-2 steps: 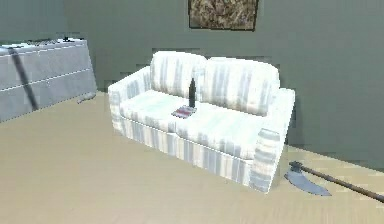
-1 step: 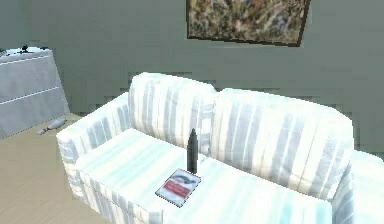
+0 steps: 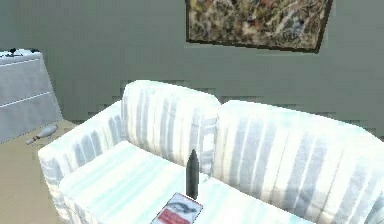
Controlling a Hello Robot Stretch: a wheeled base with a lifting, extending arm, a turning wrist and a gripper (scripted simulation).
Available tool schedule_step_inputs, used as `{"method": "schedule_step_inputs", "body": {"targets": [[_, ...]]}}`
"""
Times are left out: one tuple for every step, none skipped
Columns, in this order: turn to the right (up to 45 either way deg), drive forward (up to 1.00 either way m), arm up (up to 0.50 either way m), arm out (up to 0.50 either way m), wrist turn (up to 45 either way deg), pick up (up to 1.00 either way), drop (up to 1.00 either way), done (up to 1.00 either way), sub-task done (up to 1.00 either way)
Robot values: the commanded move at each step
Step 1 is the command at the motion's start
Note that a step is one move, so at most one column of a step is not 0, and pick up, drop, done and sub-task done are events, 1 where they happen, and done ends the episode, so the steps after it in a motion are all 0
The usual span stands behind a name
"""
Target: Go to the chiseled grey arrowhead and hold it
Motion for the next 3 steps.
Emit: {"method": "schedule_step_inputs", "body": {"targets": [[-45.0, 0.0, 0.0, 0.0, 0.0, 0.0, 0.0, 0.0, 0.0], [-39.0, 0.0, 0.0, 0.0, 0.0, 0.0, 0.0, 0.0, 0.0], [30.0, 0.0, 0.0, 0.0, 0.0, 0.0, 0.0, 0.0, 0.0]]}}
